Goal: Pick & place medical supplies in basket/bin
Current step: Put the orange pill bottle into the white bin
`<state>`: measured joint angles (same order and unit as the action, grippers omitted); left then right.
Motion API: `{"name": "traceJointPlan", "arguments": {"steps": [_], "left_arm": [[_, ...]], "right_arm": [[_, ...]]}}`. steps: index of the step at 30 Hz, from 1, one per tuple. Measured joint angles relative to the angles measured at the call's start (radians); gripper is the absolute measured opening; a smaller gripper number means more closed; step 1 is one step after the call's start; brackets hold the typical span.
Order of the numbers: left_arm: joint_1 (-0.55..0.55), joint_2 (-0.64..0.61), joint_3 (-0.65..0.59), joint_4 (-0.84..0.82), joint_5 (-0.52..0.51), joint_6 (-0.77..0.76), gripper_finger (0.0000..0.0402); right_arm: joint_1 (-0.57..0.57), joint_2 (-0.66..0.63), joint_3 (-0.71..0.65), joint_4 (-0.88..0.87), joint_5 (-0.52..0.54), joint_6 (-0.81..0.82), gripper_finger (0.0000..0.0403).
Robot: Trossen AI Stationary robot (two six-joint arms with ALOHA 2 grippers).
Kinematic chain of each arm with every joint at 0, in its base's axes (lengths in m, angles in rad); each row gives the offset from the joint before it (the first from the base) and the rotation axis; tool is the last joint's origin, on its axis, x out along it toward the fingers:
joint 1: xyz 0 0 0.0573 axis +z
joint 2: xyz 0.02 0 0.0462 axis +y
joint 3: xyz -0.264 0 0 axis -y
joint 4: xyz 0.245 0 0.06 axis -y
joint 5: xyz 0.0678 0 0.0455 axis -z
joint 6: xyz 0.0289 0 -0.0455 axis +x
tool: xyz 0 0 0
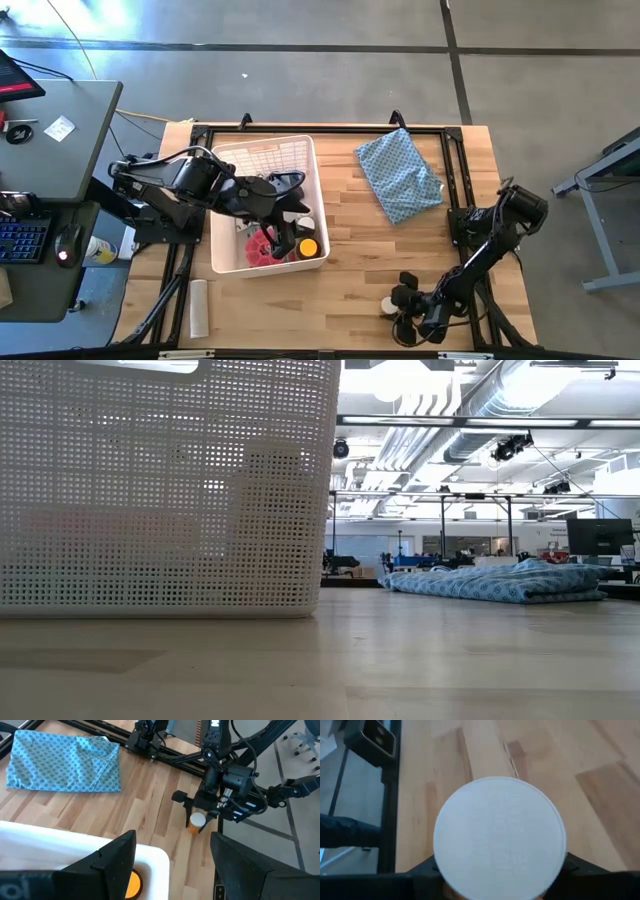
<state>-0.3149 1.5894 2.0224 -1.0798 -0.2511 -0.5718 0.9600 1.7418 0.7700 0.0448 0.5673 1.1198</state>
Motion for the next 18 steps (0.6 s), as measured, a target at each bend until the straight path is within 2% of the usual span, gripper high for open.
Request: {"name": "traceJointPlan", "arguments": {"steps": [4, 8, 12, 18], "left_arm": [[0.000, 0.000, 0.000, 0.006, -0.001, 0.014, 0.0289], [0.000, 0.000, 0.000, 0.014, -0.003, 0.015, 0.0289], [0.000, 0.000, 0.000, 0.065, -0.004, 0.017, 0.0289], [0.000, 0.000, 0.000, 0.215, 0.009, 0.109, 0.0289]], "right_arm": [[-0.005, -0.034, 0.001, -0.025, 0.020, -0.003, 0.0163], [-0.025, -0.081, 0.001, -0.065, 0.012, -0.003, 0.0177], [-0.075, -0.177, 0.001, -0.077, -0.053, -0.036, 0.0181], [-0.213, -0.418, 0.001, -0.028, -0.214, -0.149, 0.0171]]}}
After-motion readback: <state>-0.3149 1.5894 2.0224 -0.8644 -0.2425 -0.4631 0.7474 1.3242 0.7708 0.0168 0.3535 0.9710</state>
